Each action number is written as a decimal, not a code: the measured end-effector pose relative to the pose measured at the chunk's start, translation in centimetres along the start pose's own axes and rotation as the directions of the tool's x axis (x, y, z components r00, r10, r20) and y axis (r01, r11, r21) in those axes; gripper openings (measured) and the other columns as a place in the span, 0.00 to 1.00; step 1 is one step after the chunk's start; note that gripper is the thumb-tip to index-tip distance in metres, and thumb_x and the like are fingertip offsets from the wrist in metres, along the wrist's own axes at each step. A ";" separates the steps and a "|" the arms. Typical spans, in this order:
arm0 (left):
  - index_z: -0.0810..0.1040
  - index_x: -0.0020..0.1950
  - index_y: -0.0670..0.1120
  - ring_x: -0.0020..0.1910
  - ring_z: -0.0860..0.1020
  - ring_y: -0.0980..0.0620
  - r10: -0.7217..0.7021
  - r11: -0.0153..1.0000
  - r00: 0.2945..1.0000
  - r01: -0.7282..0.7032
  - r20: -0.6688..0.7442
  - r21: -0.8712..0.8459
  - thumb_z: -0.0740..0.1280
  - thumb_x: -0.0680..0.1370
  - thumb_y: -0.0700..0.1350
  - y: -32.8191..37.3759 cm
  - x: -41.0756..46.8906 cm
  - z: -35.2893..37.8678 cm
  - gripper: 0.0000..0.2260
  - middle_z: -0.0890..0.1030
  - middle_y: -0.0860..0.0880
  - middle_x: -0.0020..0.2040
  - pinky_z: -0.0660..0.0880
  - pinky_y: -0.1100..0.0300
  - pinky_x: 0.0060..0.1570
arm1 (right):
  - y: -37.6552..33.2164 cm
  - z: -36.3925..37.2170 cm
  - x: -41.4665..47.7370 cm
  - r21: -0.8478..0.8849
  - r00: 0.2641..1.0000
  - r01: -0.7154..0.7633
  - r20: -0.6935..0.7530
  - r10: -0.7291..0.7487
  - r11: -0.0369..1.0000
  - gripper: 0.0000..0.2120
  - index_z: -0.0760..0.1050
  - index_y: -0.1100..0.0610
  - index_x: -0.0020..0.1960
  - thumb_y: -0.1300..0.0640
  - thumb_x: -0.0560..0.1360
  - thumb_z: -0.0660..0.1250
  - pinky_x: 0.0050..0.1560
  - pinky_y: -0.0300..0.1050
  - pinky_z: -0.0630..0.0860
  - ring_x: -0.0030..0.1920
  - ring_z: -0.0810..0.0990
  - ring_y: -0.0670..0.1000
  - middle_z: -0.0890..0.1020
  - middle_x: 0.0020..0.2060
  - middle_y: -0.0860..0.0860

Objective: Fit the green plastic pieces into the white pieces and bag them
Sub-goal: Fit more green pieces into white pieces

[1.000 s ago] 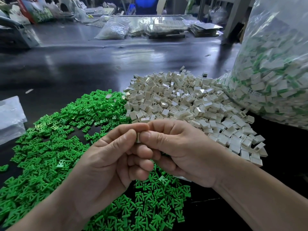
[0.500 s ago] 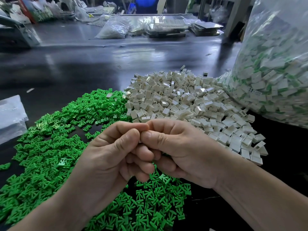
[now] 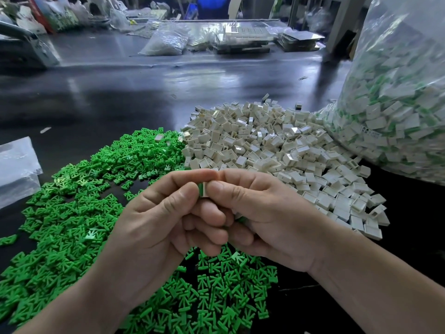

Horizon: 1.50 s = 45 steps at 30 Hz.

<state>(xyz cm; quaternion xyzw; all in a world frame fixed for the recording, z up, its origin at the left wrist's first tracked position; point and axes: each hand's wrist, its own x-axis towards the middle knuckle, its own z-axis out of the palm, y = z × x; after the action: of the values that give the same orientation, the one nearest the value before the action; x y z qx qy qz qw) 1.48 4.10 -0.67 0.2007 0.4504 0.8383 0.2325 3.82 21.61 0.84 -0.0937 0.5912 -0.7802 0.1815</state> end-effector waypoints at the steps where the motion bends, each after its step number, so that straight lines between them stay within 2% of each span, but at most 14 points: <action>1: 0.80 0.57 0.43 0.32 0.83 0.45 0.006 1.000 1.000 -0.006 0.001 0.018 0.73 0.74 0.46 0.1 0.0 -0.1 0.14 0.83 0.40 0.37 0.80 0.57 0.30 | 0.0 0.0 0.0 0.004 1.000 0.009 0.000 -0.009 1.000 0.12 0.78 0.60 0.47 0.51 0.79 0.64 0.20 0.34 0.59 0.23 0.66 0.45 0.74 0.30 0.50; 3: 0.80 0.54 0.45 0.31 0.83 0.43 0.041 0.993 0.999 -0.038 -0.023 0.113 0.75 0.72 0.47 0.3 0.0 -0.4 0.13 0.82 0.39 0.36 0.79 0.56 0.29 | -0.1 0.1 0.0 -0.001 1.000 0.010 -0.007 -0.010 1.000 0.10 0.77 0.54 0.42 0.51 0.79 0.63 0.20 0.34 0.59 0.24 0.66 0.46 0.75 0.30 0.50; 6: 0.79 0.52 0.46 0.30 0.82 0.40 0.172 0.902 0.984 -0.139 -0.045 0.408 0.73 0.73 0.50 0.3 -0.2 -0.5 0.12 0.82 0.40 0.35 0.79 0.55 0.28 | 0.0 0.2 0.1 -0.037 0.999 -0.008 -0.041 0.006 0.999 0.09 0.76 0.54 0.42 0.52 0.78 0.64 0.21 0.34 0.60 0.24 0.66 0.47 0.76 0.31 0.51; 10: 0.76 0.53 0.53 0.30 0.82 0.53 0.410 0.502 0.912 -0.248 0.025 0.828 0.65 0.77 0.50 0.0 -0.6 -0.3 0.06 0.83 0.51 0.34 0.77 0.64 0.29 | 0.0 0.3 0.1 -0.034 0.994 -0.058 -0.099 0.055 0.998 0.08 0.75 0.54 0.42 0.50 0.74 0.66 0.22 0.33 0.59 0.23 0.66 0.47 0.74 0.31 0.50; 15: 0.75 0.52 0.55 0.36 0.82 0.62 0.481 0.249 0.874 -0.212 0.069 0.945 0.64 0.78 0.54 0.1 -0.8 -0.2 0.06 0.82 0.61 0.39 0.73 0.74 0.33 | -0.3 0.0 0.1 0.071 0.995 -0.074 -0.061 0.078 0.995 0.07 0.73 0.56 0.39 0.54 0.74 0.63 0.20 0.34 0.59 0.22 0.68 0.45 0.75 0.30 0.49; 18: 0.74 0.61 0.62 0.50 0.79 0.67 0.414 0.139 0.910 -0.080 0.015 0.987 0.61 0.78 0.61 0.5 -0.1 -1.2 0.13 0.80 0.67 0.53 0.73 0.73 0.39 | -1.3 -1.1 0.1 0.326 0.999 0.046 -0.027 -0.039 0.944 0.02 0.73 0.57 0.40 0.59 0.71 0.64 0.18 0.33 0.65 0.23 0.72 0.45 0.77 0.33 0.52; 21: 0.61 0.74 0.65 0.68 0.63 0.66 0.204 -0.133 0.979 0.024 0.004 0.991 0.55 0.80 0.63 0.1 0.9 -2.0 0.22 0.63 0.67 0.70 0.65 0.59 0.65 | -1.9 -2.0 0.2 0.477 0.992 0.124 -0.083 -0.096 0.870 0.08 0.75 0.57 0.42 0.58 0.66 0.71 0.18 0.33 0.67 0.27 0.74 0.46 0.78 0.38 0.53; 23: 0.65 0.74 0.61 0.71 0.65 0.56 0.118 -0.304 0.993 0.007 0.030 0.953 0.55 0.81 0.60 -0.2 1.3 -2.0 0.21 0.67 0.60 0.73 0.64 0.51 0.66 | -1.9 -2.1 0.3 0.478 0.991 0.120 -0.104 -0.079 0.870 0.10 0.74 0.56 0.43 0.57 0.66 0.73 0.17 0.33 0.66 0.26 0.73 0.45 0.77 0.36 0.52; 25: 0.76 0.68 0.55 0.63 0.75 0.47 0.085 -0.392 0.993 -0.047 0.087 0.919 0.61 0.79 0.54 -0.3 1.5 -1.9 0.18 0.79 0.53 0.65 0.71 0.46 0.58 | -1.7 -2.1 0.5 0.465 0.992 0.101 -0.109 -0.056 0.880 0.10 0.71 0.55 0.44 0.58 0.67 0.71 0.16 0.33 0.64 0.24 0.72 0.44 0.76 0.34 0.51; 28: 0.83 0.58 0.54 0.52 0.78 0.48 0.149 -0.385 0.978 -0.077 0.144 0.920 0.66 0.77 0.51 -0.4 1.5 -2.2 0.12 0.84 0.54 0.53 0.73 0.48 0.50 | -1.6 -2.1 0.5 0.456 0.994 0.089 -0.099 -0.049 0.886 0.09 0.72 0.56 0.45 0.57 0.68 0.70 0.15 0.34 0.63 0.22 0.70 0.43 0.74 0.33 0.50; 32: 0.83 0.50 0.56 0.47 0.77 0.52 0.163 -0.341 0.982 -0.038 0.099 0.939 0.63 0.76 0.56 -0.4 1.6 -2.1 0.11 0.82 0.58 0.48 0.71 0.50 0.49 | -1.2 -1.9 0.5 0.381 0.995 0.055 -0.096 -0.019 0.923 0.06 0.72 0.57 0.45 0.58 0.72 0.68 0.16 0.34 0.64 0.22 0.70 0.43 0.75 0.33 0.50; 37: 0.81 0.48 0.54 0.46 0.77 0.52 0.226 -0.331 0.967 -0.035 0.116 0.943 0.67 0.77 0.53 -0.8 1.8 -1.9 0.06 0.82 0.57 0.46 0.69 0.53 0.47 | -0.8 -1.5 0.5 0.251 0.993 0.005 -0.118 0.026 0.968 0.03 0.75 0.56 0.44 0.57 0.75 0.67 0.18 0.34 0.64 0.24 0.70 0.44 0.75 0.35 0.51; 42: 0.81 0.59 0.54 0.50 0.77 0.48 0.156 -0.365 0.978 -0.074 0.139 0.928 0.70 0.76 0.51 -0.9 1.7 -2.2 0.13 0.81 0.53 0.51 0.72 0.50 0.48 | -0.7 -1.6 0.5 0.209 0.988 0.005 -0.152 0.027 0.978 0.03 0.76 0.56 0.42 0.56 0.74 0.69 0.18 0.34 0.63 0.25 0.70 0.45 0.76 0.35 0.52; 45: 0.81 0.52 0.54 0.49 0.75 0.50 0.156 -0.325 0.978 -0.082 0.139 0.942 0.69 0.76 0.52 -0.7 1.8 -2.0 0.07 0.80 0.55 0.48 0.71 0.51 0.48 | -0.6 -1.7 0.6 0.197 0.988 0.001 -0.151 0.029 0.980 0.03 0.77 0.56 0.43 0.56 0.73 0.69 0.18 0.35 0.63 0.25 0.70 0.45 0.76 0.35 0.52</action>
<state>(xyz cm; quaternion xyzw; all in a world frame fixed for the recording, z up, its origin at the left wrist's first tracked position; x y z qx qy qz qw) -0.98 4.14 -2.04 0.3312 0.9231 0.1516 -0.1231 2.61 23.01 0.91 -0.0109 0.5243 -0.8382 0.1496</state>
